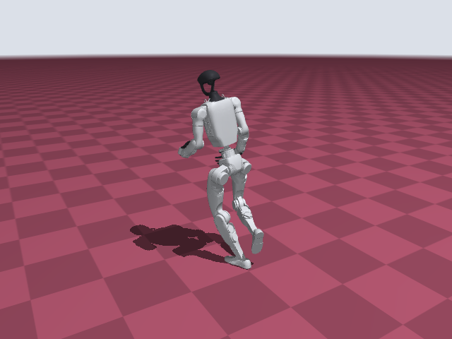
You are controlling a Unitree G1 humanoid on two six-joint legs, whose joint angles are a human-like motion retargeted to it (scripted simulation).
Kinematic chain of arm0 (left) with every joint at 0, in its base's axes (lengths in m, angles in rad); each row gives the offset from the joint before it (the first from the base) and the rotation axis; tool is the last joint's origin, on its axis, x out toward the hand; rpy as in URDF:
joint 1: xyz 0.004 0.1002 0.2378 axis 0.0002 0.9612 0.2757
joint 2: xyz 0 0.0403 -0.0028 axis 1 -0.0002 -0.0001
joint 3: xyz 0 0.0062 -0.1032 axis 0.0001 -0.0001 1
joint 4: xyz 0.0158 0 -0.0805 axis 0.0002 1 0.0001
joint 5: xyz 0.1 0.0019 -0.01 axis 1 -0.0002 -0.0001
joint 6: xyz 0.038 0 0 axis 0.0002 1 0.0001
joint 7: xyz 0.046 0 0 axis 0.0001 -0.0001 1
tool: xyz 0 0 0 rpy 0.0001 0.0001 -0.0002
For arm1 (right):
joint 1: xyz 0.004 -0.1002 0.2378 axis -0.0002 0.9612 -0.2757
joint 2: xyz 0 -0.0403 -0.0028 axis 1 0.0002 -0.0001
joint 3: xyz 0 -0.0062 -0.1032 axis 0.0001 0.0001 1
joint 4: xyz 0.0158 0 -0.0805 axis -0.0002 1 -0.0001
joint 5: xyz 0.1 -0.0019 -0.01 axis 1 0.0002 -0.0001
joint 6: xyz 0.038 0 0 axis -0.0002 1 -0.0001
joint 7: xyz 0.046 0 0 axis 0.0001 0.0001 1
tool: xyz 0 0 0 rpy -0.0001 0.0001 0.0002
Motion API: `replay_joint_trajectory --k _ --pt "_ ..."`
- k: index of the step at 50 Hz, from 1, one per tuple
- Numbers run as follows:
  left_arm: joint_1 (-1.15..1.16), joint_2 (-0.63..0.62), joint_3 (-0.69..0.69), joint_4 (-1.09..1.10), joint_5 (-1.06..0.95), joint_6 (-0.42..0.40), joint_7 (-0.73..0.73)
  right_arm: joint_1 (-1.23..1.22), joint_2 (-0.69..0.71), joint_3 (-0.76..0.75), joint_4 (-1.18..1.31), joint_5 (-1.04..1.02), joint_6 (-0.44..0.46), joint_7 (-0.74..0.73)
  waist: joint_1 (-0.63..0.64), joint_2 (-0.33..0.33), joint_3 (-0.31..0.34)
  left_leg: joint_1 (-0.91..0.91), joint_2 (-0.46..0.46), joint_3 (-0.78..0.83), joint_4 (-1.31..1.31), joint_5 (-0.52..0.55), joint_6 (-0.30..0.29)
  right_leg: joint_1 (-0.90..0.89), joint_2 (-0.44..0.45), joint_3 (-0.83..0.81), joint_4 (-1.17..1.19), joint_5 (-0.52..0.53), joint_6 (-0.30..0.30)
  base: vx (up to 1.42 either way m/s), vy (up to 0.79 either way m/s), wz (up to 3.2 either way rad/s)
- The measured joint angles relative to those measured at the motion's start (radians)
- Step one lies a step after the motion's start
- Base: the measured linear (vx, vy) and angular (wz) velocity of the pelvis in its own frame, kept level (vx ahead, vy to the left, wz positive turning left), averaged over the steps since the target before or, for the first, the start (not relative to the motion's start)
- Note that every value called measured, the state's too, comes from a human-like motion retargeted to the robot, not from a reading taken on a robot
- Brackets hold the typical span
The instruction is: Walk run
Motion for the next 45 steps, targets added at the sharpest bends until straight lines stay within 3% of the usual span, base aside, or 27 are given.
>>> replay_joint_trajectory --k 2,3,5,7,8,10,11,12,13,14,15,16,18,20,23,25,28,30,32,33,35,37,38,40,42,43,45 --pt "0.014 0.039 -0.009 -0.059 -0.061 0.031 -0.026 0.034 -0.045 -0.075 -0.023 0.142 -0.057 0.038 -0.148 -0.022 -0.05 0.168 -0.078 0.028 -0.201 0.163 -0.049 -0.177 -0.137 -0.03 -0.166 -0.081 -0.054 1.88 -0.56 0.95" --pt "0.023 0.043 -0.028 -0.084 -0.08 0.031 -0.026 0.061 -0.065 -0.112 -0.035 0.157 -0.103 0.016 -0.212 -0.009 -0.051 0.265 -0.058 0.058 -0.257 0.287 -0.089 -0.211 -0.188 -0.092 -0.296 -0.11 -0.08 2.55 -0.9 1.44" --pt "0.047 0.031 -0.044 -0.134 -0.12 0.037 -0.026 0.109 -0.117 -0.15 -0.036 0.151 -0.181 -0.033 -0.316 0.017 -0.046 0.411 -0.015 0.085 -0.353 0.674 -0.187 -0.241 -0.173 -0.16 -0.657 -0.148 -0.078 2.67 -1.02 1.27" --pt "0.069 0.01 -0.044 -0.191 -0.147 0.056 -0.034 0.102 -0.158 -0.159 -0.03 0.125 -0.195 -0.029 -0.358 -0.01 -0.046 0.528 -0.019 0.183 -0.384 0.861 -0.223 -0.234 -0.099 -0.061 -0.994 -0.202 -0.01 1.45 -0.44 0.13" --pt "0.078 0.012 -0.041 -0.223 -0.154 0.068 -0.042 0.083 -0.172 -0.152 -0.036 0.123 -0.188 -0.015 -0.345 -0.035 -0.041 0.566 -0.049 0.213 -0.356 0.88 -0.217 -0.228 -0.073 0.007 -1.097 -0.216 0.019 1.45 -0.4 -0.95" --pt "0.092 0.03 -0.022 -0.267 -0.155 0.092 -0.043 0.015 -0.175 -0.108 -0.057 0.113 -0.19 -0.016 -0.314 -0.095 -0.036 0.603 -0.115 0.297 -0.256 0.832 -0.205 -0.21 -0.073 0.104 -1.166 -0.262 0.055 2.56 -0.87 -1.31" --pt "0.107 0.023 -0.013 -0.26 -0.141 0.093 -0.045 -0.027 -0.162 -0.082 -0.056 0.109 -0.191 -0.028 -0.296 -0.13 -0.023 0.607 -0.115 0.342 -0.146 0.782 -0.165 -0.162 -0.097 0.108 -1.152 -0.247 0.053 2.95 -0.94 -1.08" --pt "0.123 0.008 0.001 -0.242 -0.121 0.093 -0.052 -0.071 -0.149 -0.052 -0.053 0.112 -0.188 -0.032 -0.264 -0.165 -0.013 0.605 -0.118 0.395 -0.038 0.739 -0.122 -0.125 -0.118 0.127 -1.102 -0.233 0.024 2.79 -0.75 -1.26" --pt "0.144 -0.023 0.024 -0.207 -0.09 0.087 -0.068 -0.12 -0.14 -0.015 -0.049 0.127 -0.177 -0.022 -0.205 -0.203 -0.008 0.591 -0.13 0.463 0.068 0.71 -0.073 -0.108 -0.136 0.177 -0.984 -0.221 -0.062 2.94 -0.64 -1.34" --pt "0.179 -0.045 0.052 -0.151 -0.052 0.079 -0.086 -0.174 -0.126 0.03 -0.035 0.146 -0.158 -0.017 -0.153 -0.218 0.01 0.547 -0.116 0.484 0.188 0.665 -0.023 -0.073 -0.165 0.193 -0.884 -0.273 -0.084 3.03 -0.5 -1.05" --pt "0.221 -0.064 0.084 -0.085 -0.011 0.07 -0.106 -0.232 -0.111 0.081 -0.017 0.165 -0.134 -0.014 -0.105 -0.221 0.036 0.489 -0.09 0.482 0.315 0.613 0.026 -0.028 -0.2 0.191 -0.794 -0.358 -0.075 2.49 -0.26 -0.38" --pt "0.264 -0.096 0.081 0.005 0.038 0.088 -0.139 -0.279 -0.097 0.105 -0.017 0.177 -0.107 0.008 -0.044 -0.22 0.027 0.376 -0.069 0.472 0.39 0.561 0.031 0.043 -0.204 0.182 -0.821 -0.395 -0.048 2.04 -0.18 -0.19" --pt "0.312 -0.089 0.093 0.162 0.023 0.135 -0.264 -0.376 -0.089 0.237 -0.056 0.193 -0.082 0.009 0.074 -0.165 0.006 0.131 0.005 0.416 0.46 0.468 0.001 0.205 -0.1 0.148 -0.955 -0.394 -0.009 2.12 -0.33 -0.56" --pt "0.36 -0.05 0.128 0.211 -0.076 0.119 -0.324 -0.446 -0.116 0.33 -0.158 0.044 -0.084 0.013 0.166 -0.091 0.017 -0.043 0.054 0.335 0.373 0.387 -0.019 0.422 0.061 0.086 -1.184 -0.202 0.025 3.16 -0.41 -1.03" --pt "0.412 0.011 0.141 0.152 -0.174 0.029 -0.259 -0.464 -0.16 0.33 -0.287 -0.282 -0.031 -0.084 0.317 -0.113 0.056 -0.162 0.058 0.342 -0.007 0.342 -0.062 0.627 0.106 0.098 -1.342 0.297 0.097 2.03 -0.3 -1.16" --pt "0.397 0.044 0.121 0.108 -0.203 0.005 -0.212 -0.446 -0.15 0.334 -0.299 -0.269 -0.08 -0.166 0.401 -0.12 0.071 -0.209 0.034 0.224 -0.249 0.274 -0.091 0.715 0.127 0.072 -1.352 0.453 0.128 2.18 -0.35 -0.64" --pt "0.279 0.044 0.093 0.109 -0.191 0.013 -0.169 -0.358 -0.068 0.248 -0.198 -0.2 -0.036 -0.061 0.381 -0.041 0.061 -0.238 0.109 0.142 -0.3 0.183 -0.133 0.758 0.209 -0.039 -1.156 0.431 -0.001 2.54 -0.34 0.61" --pt "0.184 0.025 0.055 0.145 -0.181 0.039 -0.175 -0.286 -0.027 0.148 -0.142 -0.175 0.008 0.004 0.349 0.056 0.072 -0.204 0.158 0.136 -0.122 0.236 -0.04 0.757 0.24 -0.124 -0.922 0.394 -0.061 2.58 -0.28 0.68" --pt "0.084 -0.014 0.018 0.192 -0.194 0.067 -0.202 -0.199 -0.026 0.065 -0.079 -0.163 -0.038 -0.023 0.306 0.08 0.077 -0.216 0.238 0.052 0.123 0.138 -0.048 0.583 0.223 -0.047 -0.594 0.303 -0.081 2.0 -0.12 -0.05" --pt "0.056 -0.029 -0.007 0.204 -0.211 0.082 -0.203 -0.131 -0.031 0.049 -0.044 -0.172 -0.055 -0.045 0.273 0.081 0.081 -0.14 0.281 0.138 0.2 0.044 -0.042 0.481 0.183 -0.013 -0.437 0.242 -0.089 2.84 -0.09 -0.06" --pt "0.015 -0.055 -0.01 0.178 -0.227 0.107 -0.218 -0.029 -0.077 0.058 -0.006 -0.165 -0.054 -0.048 0.075 0.096 -0.02 -0.053 0.155 0.109 0.092 -0.001 -0.055 0.145 0.083 -0.02 -0.241 0.1 -0.048 3.34 -0.19 0.91" --pt "-0.016 -0.036 -0.007 0.1 -0.233 0.131 -0.215 0.021 -0.137 0.026 -0.006 -0.13 -0.086 -0.017 -0.087 0.054 -0.062 0.111 0.013 0.164 -0.119 0.092 -0.074 -0.079 -0.047 -0.013 -0.285 -0.02 -0.043 1.95 -0.29 1.36" --pt "-0.016 -0.021 -0.013 0.05 -0.236 0.138 -0.219 0.053 -0.159 0.003 -0.021 -0.109 -0.122 -0.014 -0.147 0.044 -0.059 0.227 -0.03 0.188 -0.227 0.199 -0.098 -0.133 -0.086 -0.037 -0.37 -0.071 -0.057 1.83 -0.41 1.45" --pt "-0.01 -0.012 -0.039 -0.032 -0.239 0.133 -0.21 0.113 -0.195 -0.031 -0.061 -0.077 -0.196 -0.034 -0.235 0.052 -0.044 0.394 -0.036 0.197 -0.332 0.487 -0.184 -0.2 -0.11 -0.106 -0.622 -0.118 -0.047 2.18 -0.57 1.35" --pt "0.016 -0.001 -0.062 -0.142 -0.255 0.142 -0.171 0.141 -0.228 -0.051 -0.119 -0.043 -0.281 -0.072 -0.296 0.045 -0.027 0.505 -0.041 0.231 -0.382 0.758 -0.222 -0.214 -0.085 -0.097 -0.939 -0.185 0.011 2.23 -0.66 0.95" --pt "0.039 0.0 -0.053 -0.192 -0.254 0.148 -0.153 0.131 -0.233 -0.054 -0.142 -0.033 -0.319 -0.087 -0.313 0.018 -0.021 0.548 -0.069 0.232 -0.366 0.815 -0.204 -0.214 -0.081 -0.055 -1.054 -0.234 0.016 1.92 -0.6 0.21" --pt "0.085 0.002 -0.007 -0.237 -0.243 0.147 -0.126 0.04 -0.224 -0.04 -0.142 -0.08 -0.357 -0.122 -0.306 -0.054 -0.027 0.601 -0.124 0.299 -0.298 0.826 -0.171 -0.229 -0.088 0.053 -1.156 -0.323 -0.004 2.29 -0.74 -0.49"
